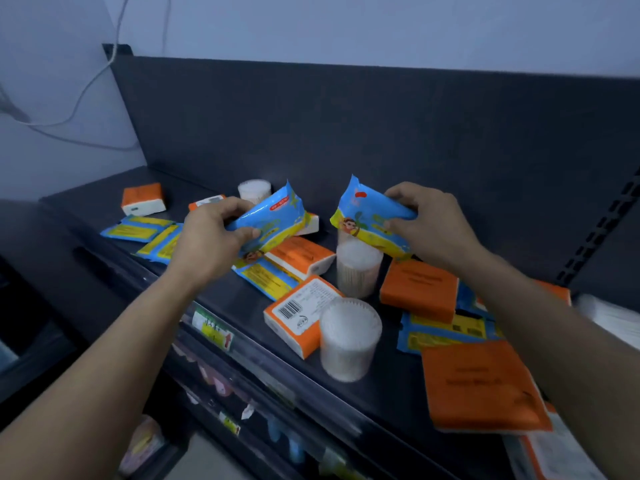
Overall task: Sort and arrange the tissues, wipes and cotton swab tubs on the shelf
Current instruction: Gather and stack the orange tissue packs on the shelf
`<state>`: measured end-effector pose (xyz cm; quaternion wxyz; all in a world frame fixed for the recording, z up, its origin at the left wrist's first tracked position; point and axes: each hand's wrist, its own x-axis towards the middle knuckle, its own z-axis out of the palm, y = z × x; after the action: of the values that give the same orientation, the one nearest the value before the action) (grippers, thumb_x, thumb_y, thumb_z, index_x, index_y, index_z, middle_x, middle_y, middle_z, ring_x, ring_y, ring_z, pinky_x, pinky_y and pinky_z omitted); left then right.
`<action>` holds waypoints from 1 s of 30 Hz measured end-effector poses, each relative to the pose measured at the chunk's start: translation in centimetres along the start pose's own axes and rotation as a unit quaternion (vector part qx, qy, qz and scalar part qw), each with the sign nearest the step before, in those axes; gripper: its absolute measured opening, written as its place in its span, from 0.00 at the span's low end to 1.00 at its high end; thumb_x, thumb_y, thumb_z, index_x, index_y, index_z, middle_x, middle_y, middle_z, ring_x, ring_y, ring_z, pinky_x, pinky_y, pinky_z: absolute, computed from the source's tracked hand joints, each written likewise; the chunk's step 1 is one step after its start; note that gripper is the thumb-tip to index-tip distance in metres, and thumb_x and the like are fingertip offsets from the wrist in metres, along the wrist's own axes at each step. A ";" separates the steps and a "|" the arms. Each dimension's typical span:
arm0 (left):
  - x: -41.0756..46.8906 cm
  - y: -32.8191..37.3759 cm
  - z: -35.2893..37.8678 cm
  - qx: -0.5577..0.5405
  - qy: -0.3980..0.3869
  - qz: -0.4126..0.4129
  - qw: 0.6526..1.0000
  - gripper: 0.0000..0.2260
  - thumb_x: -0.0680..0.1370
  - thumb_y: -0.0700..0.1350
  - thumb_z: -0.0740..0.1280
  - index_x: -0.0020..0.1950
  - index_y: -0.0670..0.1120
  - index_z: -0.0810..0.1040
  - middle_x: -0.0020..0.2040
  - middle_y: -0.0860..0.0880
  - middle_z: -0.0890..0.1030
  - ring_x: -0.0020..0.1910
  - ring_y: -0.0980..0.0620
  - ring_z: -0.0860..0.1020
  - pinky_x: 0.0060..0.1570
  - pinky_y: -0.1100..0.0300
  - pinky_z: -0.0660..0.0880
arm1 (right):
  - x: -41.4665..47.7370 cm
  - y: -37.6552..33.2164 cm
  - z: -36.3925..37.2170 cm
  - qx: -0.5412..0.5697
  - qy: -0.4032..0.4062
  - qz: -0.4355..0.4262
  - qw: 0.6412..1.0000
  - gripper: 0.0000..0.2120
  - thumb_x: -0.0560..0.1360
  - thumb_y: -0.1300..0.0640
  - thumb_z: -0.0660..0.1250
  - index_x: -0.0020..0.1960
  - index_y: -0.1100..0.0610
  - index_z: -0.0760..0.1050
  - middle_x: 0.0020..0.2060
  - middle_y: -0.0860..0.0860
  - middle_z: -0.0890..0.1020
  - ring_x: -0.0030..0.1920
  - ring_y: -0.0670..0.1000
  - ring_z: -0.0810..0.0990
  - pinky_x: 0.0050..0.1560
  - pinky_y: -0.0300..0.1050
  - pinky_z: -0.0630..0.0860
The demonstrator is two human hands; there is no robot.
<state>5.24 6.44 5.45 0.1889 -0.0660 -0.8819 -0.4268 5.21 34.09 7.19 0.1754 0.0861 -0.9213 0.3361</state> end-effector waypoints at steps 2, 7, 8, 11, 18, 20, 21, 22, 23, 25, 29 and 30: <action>1.6 -1.0 0.0 -0.010 -0.006 0.003 1.000 0.09 0.72 0.36 0.70 0.44 0.50 0.78 0.39 0.58 0.79 0.33 0.71 0.75 0.33 0.77 0.68 | 1.2 -0.4 0.8 -0.005 -0.003 0.003 1.000 0.15 0.71 0.62 0.69 0.57 0.53 0.76 0.51 0.47 0.81 0.50 0.47 0.79 0.49 0.42 0.76; 6.2 -3.8 0.6 -0.027 -0.039 0.025 0.999 0.12 0.71 0.35 0.70 0.41 0.54 0.78 0.39 0.58 0.80 0.34 0.65 0.77 0.40 0.63 0.75 | 4.2 -0.8 2.9 -0.023 0.006 0.024 0.999 0.14 0.72 0.62 0.69 0.56 0.53 0.76 0.47 0.44 0.78 0.47 0.44 0.78 0.46 0.37 0.72; 7.3 -4.6 0.8 -0.026 -0.047 0.027 0.998 0.11 0.71 0.35 0.70 0.42 0.52 0.78 0.39 0.57 0.81 0.36 0.62 0.77 0.42 0.58 0.76 | 4.8 -0.9 3.5 -0.028 0.010 0.028 0.999 0.14 0.72 0.62 0.69 0.56 0.53 0.76 0.46 0.43 0.78 0.47 0.45 0.78 0.46 0.37 0.72; 10.5 -7.0 0.7 -0.023 -0.071 0.042 0.996 0.10 0.71 0.35 0.70 0.44 0.50 0.78 0.39 0.55 0.81 0.38 0.55 0.78 0.46 0.56 0.75 | 6.7 -1.4 5.7 -0.044 0.023 0.041 0.998 0.14 0.71 0.63 0.70 0.54 0.52 0.77 0.46 0.45 0.80 0.47 0.47 0.79 0.49 0.43 0.75; 17.6 -11.0 0.6 -0.023 -0.138 0.072 0.988 0.11 0.72 0.36 0.69 0.48 0.52 0.79 0.44 0.53 0.81 0.42 0.57 0.79 0.37 0.64 0.77 | 11.4 -2.6 10.9 -0.107 0.052 0.094 0.988 0.15 0.71 0.61 0.69 0.56 0.52 0.75 0.50 0.50 0.83 0.50 0.52 0.80 0.51 0.49 0.77; 18.9 -11.3 1.0 -0.043 -0.162 0.075 0.983 0.11 0.73 0.35 0.68 0.48 0.50 0.78 0.46 0.50 0.81 0.41 0.57 0.79 0.32 0.70 0.74 | 12.3 -2.8 11.8 -0.120 0.059 0.108 0.985 0.14 0.71 0.61 0.69 0.55 0.51 0.75 0.47 0.51 0.82 0.48 0.54 0.79 0.50 0.52 0.77; 19.6 -11.5 1.1 -0.048 -0.171 0.080 0.981 0.10 0.73 0.35 0.68 0.48 0.50 0.78 0.46 0.50 0.80 0.41 0.57 0.78 0.30 0.71 0.73 | 12.8 -2.9 12.3 -0.124 0.065 0.114 0.984 0.13 0.71 0.60 0.69 0.54 0.50 0.74 0.46 0.52 0.82 0.47 0.55 0.79 0.50 0.53 0.77; 20.2 -11.7 1.3 -0.046 -0.175 0.087 0.980 0.10 0.73 0.36 0.68 0.49 0.50 0.78 0.46 0.50 0.80 0.42 0.56 0.78 0.32 0.70 0.74 | 13.3 -2.9 12.7 -0.128 0.069 0.117 0.982 0.13 0.71 0.60 0.69 0.53 0.50 0.74 0.45 0.52 0.82 0.47 0.55 0.79 0.49 0.53 0.77; 20.8 -12.0 1.4 -0.038 -0.176 0.098 0.979 0.10 0.73 0.36 0.68 0.50 0.50 0.78 0.46 0.50 0.81 0.43 0.55 0.79 0.37 0.65 0.76 | 13.8 -3.0 13.1 -0.134 0.069 0.119 0.981 0.12 0.71 0.60 0.69 0.52 0.50 0.74 0.45 0.52 0.82 0.47 0.55 0.79 0.49 0.53 0.77; 21.8 -12.8 1.6 -0.032 -0.178 0.107 0.978 0.10 0.73 0.38 0.69 0.51 0.49 0.79 0.47 0.51 0.81 0.46 0.53 0.79 0.45 0.58 0.76 | 14.7 -3.1 13.7 -0.147 0.061 0.124 0.979 0.12 0.71 0.59 0.69 0.52 0.49 0.73 0.44 0.52 0.82 0.46 0.55 0.79 0.48 0.52 0.77; 22.9 -14.4 1.7 -0.019 -0.197 0.107 0.974 0.10 0.73 0.38 0.69 0.50 0.51 0.78 0.46 0.52 0.81 0.45 0.55 0.79 0.43 0.61 0.75 | 16.7 -3.6 14.5 -0.168 0.035 0.130 0.976 0.11 0.71 0.59 0.68 0.52 0.50 0.73 0.44 0.53 0.81 0.44 0.56 0.78 0.45 0.51 0.76; 23.0 -14.8 1.7 -0.018 -0.199 0.105 0.974 0.10 0.73 0.38 0.69 0.50 0.52 0.78 0.46 0.52 0.81 0.44 0.56 0.79 0.42 0.62 0.75 | 17.2 -3.7 14.8 -0.164 0.030 0.130 0.977 0.11 0.71 0.60 0.68 0.51 0.50 0.72 0.43 0.53 0.81 0.43 0.56 0.78 0.44 0.50 0.76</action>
<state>-20.49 -2.56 2.70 0.0525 -0.2455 -0.8822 -0.3984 -13.59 20.94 5.35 0.1700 -0.0743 -0.9614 0.2030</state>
